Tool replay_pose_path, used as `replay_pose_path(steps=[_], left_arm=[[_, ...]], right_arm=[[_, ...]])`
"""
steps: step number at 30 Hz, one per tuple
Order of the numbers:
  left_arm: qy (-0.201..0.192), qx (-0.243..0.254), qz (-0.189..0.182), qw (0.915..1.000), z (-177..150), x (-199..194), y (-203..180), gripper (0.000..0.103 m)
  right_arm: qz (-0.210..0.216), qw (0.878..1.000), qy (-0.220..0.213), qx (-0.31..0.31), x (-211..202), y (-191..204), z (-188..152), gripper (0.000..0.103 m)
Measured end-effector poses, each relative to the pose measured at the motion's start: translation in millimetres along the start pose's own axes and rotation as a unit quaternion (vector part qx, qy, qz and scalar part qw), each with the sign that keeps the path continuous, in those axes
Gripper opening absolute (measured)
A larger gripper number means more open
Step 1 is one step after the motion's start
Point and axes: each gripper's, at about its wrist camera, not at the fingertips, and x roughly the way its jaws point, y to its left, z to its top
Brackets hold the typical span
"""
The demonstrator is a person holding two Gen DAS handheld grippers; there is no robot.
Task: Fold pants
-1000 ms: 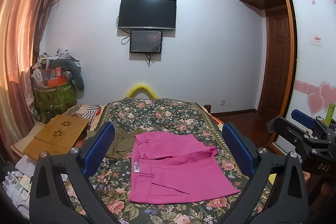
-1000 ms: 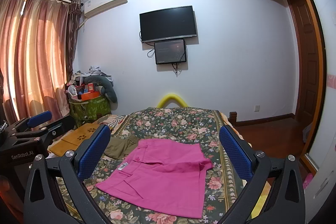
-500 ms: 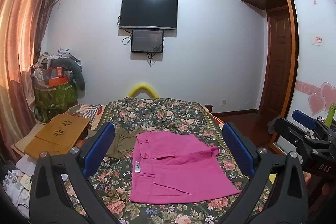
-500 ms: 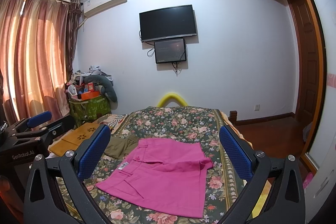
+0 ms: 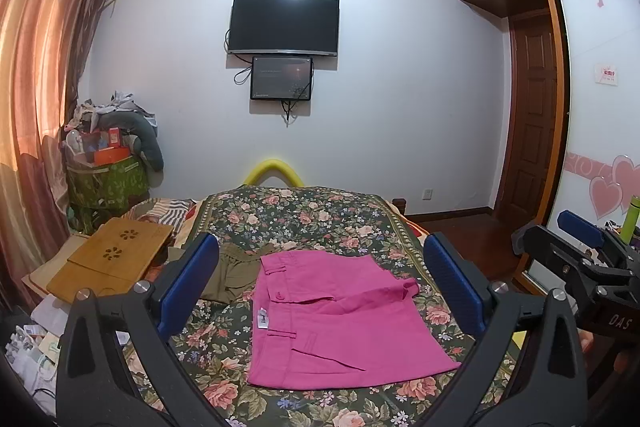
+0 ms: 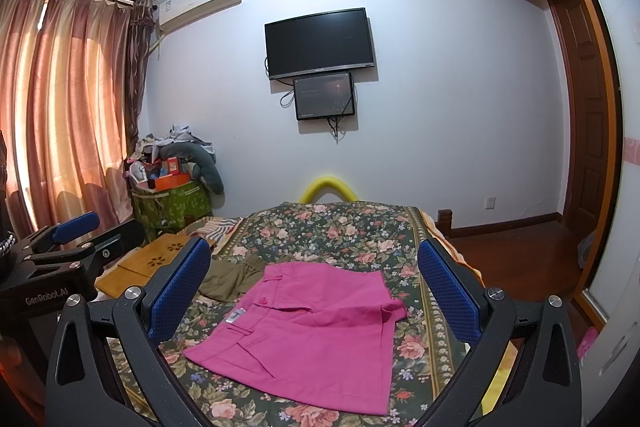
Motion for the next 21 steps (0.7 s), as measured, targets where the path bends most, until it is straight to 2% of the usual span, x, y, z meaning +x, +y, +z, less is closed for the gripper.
replay_pose_path(steps=[21], left_arm=[[-0.002,-0.002,0.003,1.0,1.5,0.9,2.5,0.103]], right_arm=[[0.0,1.0,0.0,0.001,-0.6,2.4,-0.8,0.103]])
